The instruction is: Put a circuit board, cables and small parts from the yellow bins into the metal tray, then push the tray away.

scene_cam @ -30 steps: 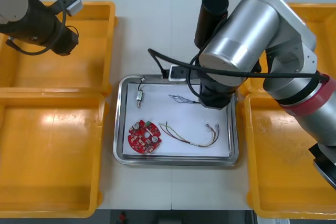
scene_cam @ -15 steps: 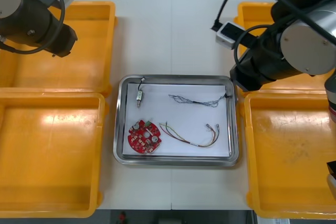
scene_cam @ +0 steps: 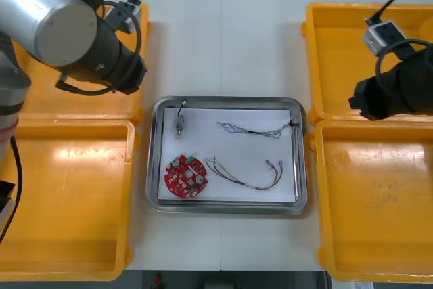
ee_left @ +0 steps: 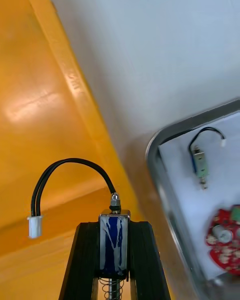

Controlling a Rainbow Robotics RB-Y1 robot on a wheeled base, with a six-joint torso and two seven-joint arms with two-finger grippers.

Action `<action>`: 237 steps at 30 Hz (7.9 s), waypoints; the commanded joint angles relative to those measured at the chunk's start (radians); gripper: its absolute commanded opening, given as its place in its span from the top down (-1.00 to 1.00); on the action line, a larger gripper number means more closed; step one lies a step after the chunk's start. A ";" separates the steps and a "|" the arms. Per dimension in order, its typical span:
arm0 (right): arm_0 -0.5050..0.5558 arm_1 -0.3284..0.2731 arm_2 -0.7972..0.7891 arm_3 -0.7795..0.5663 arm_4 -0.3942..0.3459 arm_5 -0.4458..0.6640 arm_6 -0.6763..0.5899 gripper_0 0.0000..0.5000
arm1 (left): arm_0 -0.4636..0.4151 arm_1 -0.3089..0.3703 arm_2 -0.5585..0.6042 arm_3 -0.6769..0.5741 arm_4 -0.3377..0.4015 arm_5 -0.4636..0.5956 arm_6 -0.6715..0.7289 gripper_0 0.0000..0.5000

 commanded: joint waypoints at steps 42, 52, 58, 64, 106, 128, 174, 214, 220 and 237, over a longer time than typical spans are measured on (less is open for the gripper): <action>0.271 -0.057 -0.244 0.023 -0.042 0.003 -0.180 -1.00 | -0.061 -0.148 -0.560 0.324 -0.172 -0.472 0.411 0.99; 0.290 -0.075 -0.244 0.040 -0.069 0.003 -0.180 -1.00 | -0.061 -0.145 -0.552 0.314 -0.170 -0.466 0.412 -0.89; 0.298 -0.087 -0.242 0.038 -0.085 0.003 -0.180 -1.00 | -0.061 -0.128 -0.538 0.293 -0.143 -0.435 0.409 -1.00; 0.302 -0.098 -0.242 0.038 -0.094 0.003 -0.181 -1.00 | -0.062 -0.113 -0.475 0.218 -0.086 -0.320 0.394 -1.00; -0.100 -0.222 0.425 -0.216 -0.364 0.003 -0.193 -1.00 | 0.066 0.080 0.221 -0.012 0.103 0.008 -0.086 -1.00; -0.345 0.026 1.039 -0.038 -0.091 0.003 -0.088 -1.00 | 0.304 0.195 0.450 -0.080 0.190 0.008 -0.092 -1.00; -0.345 0.113 1.378 0.198 0.204 -0.245 0.003 -1.00 | 0.476 0.241 0.503 -0.080 0.272 0.008 -0.089 -1.00; -0.537 0.092 1.379 0.294 0.293 -0.298 0.005 1.00 | 0.476 0.241 0.503 -0.080 0.272 0.008 -0.089 -1.00; -0.597 0.094 1.379 0.342 0.293 -0.314 0.008 1.00 | 0.476 0.241 0.503 -0.080 0.272 0.008 -0.089 -1.00; -0.735 0.113 1.379 0.506 0.293 -0.407 0.024 1.00 | 0.476 0.241 0.503 -0.080 0.272 0.008 -0.089 -1.00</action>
